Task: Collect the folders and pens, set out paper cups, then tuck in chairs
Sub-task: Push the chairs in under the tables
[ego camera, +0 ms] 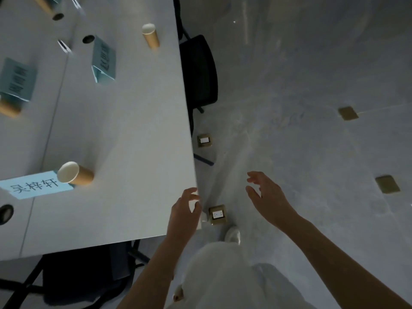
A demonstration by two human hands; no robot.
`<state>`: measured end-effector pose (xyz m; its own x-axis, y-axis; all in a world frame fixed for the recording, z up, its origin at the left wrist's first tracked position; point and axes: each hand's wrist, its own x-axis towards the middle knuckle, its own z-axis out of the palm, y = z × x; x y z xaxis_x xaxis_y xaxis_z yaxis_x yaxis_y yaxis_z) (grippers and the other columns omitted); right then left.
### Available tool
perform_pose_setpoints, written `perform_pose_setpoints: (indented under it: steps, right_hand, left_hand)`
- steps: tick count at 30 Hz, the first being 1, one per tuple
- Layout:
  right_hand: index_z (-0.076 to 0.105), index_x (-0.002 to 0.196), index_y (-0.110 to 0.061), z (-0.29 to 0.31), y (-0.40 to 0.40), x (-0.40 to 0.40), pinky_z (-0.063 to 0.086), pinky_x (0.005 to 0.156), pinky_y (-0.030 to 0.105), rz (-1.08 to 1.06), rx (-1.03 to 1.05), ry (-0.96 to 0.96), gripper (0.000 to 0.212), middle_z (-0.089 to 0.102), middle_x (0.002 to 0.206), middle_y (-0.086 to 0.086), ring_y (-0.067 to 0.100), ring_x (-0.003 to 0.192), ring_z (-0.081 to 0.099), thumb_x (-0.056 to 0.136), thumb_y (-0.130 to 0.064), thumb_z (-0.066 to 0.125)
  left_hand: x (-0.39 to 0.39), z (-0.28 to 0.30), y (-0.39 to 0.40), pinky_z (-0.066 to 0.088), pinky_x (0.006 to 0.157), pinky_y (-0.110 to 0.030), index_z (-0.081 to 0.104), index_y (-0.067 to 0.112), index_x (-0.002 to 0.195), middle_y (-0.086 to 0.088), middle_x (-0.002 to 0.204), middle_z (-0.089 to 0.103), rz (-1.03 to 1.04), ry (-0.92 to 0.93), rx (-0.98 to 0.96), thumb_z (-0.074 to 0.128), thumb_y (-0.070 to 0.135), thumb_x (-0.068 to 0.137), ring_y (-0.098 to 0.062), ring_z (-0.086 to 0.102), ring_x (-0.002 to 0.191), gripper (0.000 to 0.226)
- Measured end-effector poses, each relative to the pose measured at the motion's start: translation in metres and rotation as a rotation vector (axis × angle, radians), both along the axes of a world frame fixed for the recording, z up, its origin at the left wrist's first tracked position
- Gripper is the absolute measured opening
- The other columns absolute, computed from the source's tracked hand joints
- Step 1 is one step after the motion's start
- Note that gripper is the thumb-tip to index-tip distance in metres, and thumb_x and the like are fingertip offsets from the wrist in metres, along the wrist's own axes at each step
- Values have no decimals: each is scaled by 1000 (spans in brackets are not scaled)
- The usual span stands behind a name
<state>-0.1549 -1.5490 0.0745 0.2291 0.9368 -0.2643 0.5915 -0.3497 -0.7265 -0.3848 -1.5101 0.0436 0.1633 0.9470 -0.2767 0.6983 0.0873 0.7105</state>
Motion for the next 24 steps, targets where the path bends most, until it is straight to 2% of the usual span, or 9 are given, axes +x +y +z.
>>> perform_pose_setpoints:
  steps: [4,8,11,13,16,20,24]
  right_hand:
    - [46,131,-16,5,54,33,42,96,26,9,-10,28,36,59,120,-1,12,112,55,96,-23,51]
    - [47,131,-17,-1,101,60,43,98,27,57,-53,70,36,59,121,-1,12,113,55,96,-24,51]
    - [47,132,-17,-8,143,90,40,92,22,95,-78,114,36,58,120,-3,9,110,54,96,-24,51]
    - [45,133,-18,-11,164,104,41,92,22,119,-77,130,37,58,121,-3,9,110,55,96,-25,51]
    - [45,132,-17,-12,212,145,39,91,20,161,-83,160,37,59,121,0,11,111,55,97,-23,50]
    - [46,131,-15,-2,289,208,38,91,20,284,-93,135,36,60,121,1,13,111,56,96,-22,51]
    - [49,123,-13,1,365,243,44,88,27,359,-73,106,29,62,114,6,21,109,59,95,-20,51]
  left_hand:
    - [30,4,46,50,84,-25,54,20,123,5,105,69,24,-6,21,58,12,92,-12,66,88,32]
    - [60,0,89,48,85,-19,56,19,119,1,108,70,95,0,4,58,12,93,-14,67,96,28]
    - [92,1,125,52,88,-26,55,27,112,1,109,70,183,-15,-16,57,13,94,-15,66,99,24]
    - [106,3,141,54,89,-32,56,27,112,2,108,70,208,-14,-30,56,12,94,-15,65,98,23]
    - [146,3,181,53,83,-29,58,17,122,3,102,69,274,11,-49,54,11,94,-16,65,95,29]
    - [216,15,236,50,71,-27,58,17,123,3,91,66,403,9,-66,55,12,93,-18,64,84,30]
    - [265,23,284,46,71,-23,59,16,121,2,89,68,456,-35,-17,56,10,92,-14,63,81,30]
